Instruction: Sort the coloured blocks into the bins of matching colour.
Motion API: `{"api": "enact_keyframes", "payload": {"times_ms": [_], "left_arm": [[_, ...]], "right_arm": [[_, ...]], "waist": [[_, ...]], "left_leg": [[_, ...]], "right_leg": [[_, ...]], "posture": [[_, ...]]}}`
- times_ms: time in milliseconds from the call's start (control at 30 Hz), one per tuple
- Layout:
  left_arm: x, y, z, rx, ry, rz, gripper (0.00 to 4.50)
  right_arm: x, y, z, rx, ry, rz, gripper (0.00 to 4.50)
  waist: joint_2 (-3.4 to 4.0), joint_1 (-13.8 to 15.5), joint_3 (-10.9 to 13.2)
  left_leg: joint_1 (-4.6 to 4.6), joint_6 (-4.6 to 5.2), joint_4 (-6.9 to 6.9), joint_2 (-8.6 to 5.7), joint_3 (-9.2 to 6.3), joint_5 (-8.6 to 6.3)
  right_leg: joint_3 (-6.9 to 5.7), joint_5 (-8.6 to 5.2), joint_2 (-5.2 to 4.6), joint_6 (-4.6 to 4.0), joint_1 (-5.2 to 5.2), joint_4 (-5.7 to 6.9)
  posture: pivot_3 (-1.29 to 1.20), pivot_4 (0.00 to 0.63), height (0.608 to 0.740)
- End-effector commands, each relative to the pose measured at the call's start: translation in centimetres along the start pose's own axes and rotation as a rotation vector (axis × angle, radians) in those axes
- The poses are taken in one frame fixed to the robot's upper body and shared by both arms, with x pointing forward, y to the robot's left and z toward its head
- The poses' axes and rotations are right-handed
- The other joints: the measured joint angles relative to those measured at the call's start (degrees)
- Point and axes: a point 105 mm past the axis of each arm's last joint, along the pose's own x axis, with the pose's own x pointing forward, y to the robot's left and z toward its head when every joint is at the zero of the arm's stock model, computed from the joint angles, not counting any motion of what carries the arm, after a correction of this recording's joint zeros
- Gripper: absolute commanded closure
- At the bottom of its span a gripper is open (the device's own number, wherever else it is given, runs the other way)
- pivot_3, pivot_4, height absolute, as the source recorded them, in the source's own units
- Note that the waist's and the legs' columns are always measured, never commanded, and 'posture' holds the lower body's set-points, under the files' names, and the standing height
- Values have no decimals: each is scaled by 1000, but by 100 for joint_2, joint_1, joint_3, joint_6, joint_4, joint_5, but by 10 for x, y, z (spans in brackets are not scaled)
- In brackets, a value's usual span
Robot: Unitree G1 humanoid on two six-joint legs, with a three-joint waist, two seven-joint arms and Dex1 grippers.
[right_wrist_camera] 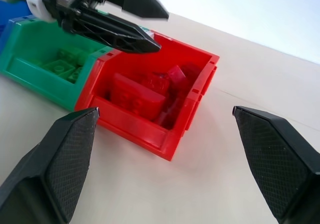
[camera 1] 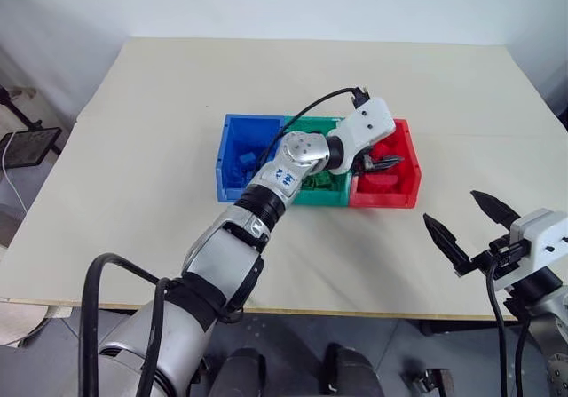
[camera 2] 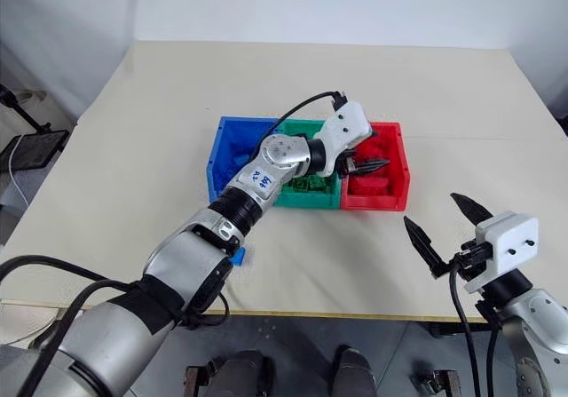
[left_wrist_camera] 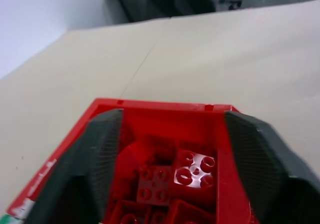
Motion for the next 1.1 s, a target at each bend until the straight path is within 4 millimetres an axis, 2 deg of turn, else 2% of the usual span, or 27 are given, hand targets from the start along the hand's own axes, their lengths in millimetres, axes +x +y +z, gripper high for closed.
{"api": "enact_keyframes", "payload": {"times_ms": [33,100,233,300,333,400,567,700,800,933,1000,1100], "left_arm": [[-17,2,17,75,-106,-32,14],[-40,3,14,74,-136,-41,14],[-88,-9,6,107,-174,-105,14],[-122,-16,-6,81,-171,-125,14],[-147,-20,-16,64,-160,-107,14],[-189,-25,-33,-1,-90,-52,14],[-254,-42,-45,-136,62,49,14],[-301,-60,-55,-205,206,115,14],[-326,-61,-61,-206,280,161,14],[-345,-58,-69,-157,351,170,14],[-348,-60,-74,-162,367,142,14],[-333,-72,-75,-208,368,32,14]], "right_arm": [[7,10,10,-32,-48,72,0],[14,14,14,-44,-72,139,0],[24,27,16,-73,-79,292,0],[30,34,15,-97,-71,388,0],[33,40,15,-113,-70,457,0],[37,53,18,-133,-70,591,0],[43,76,29,-197,-140,792,0],[46,90,25,-209,-140,911,0],[47,95,16,-192,-107,971,0],[47,97,10,-180,-83,1006,0],[47,95,8,-173,-76,1002,0],[46,88,6,-178,-58,978,0]], "waist": [[1,-20,-1],[3,-50,-1],[3,-150,-1],[6,-177,-3],[6,-184,-3],[7,-259,-4],[0,-258,1],[0,-182,1],[0,-142,1],[0,-154,1],[1,-176,1],[1,-185,1]], "left_leg": [[2,0,0,1,0,0],[4,0,0,1,0,0],[8,-2,3,6,-2,1],[10,-3,3,7,-3,1],[16,-3,2,10,-3,1],[26,-4,-1,13,-1,1],[35,-12,0,19,-15,-4],[41,-17,8,19,-25,-11],[43,-20,7,19,-25,-13],[43,-20,8,17,-22,-13],[49,-22,0,18,-14,-14],[51,-24,-4,21,-9,-15]], "right_leg": [[0,0,0,0,0,3],[0,0,0,0,-1,7],[0,0,0,0,-2,18],[-1,0,0,1,-1,20],[-1,0,0,1,-1,27],[0,1,0,1,-1,33],[-6,1,0,1,7,44],[-3,2,0,4,22,41],[-5,2,0,4,22,43],[-6,2,0,4,24,40],[-5,2,0,3,20,42],[-6,2,2,3,17,43]], "posture": [[0,150,740],[0,150,740],[0,150,740],[0,150,740],[0,150,740],[0,150,740],[0,150,740],[0,150,740],[0,150,740],[0,150,740],[0,150,740],[0,150,740]]}}
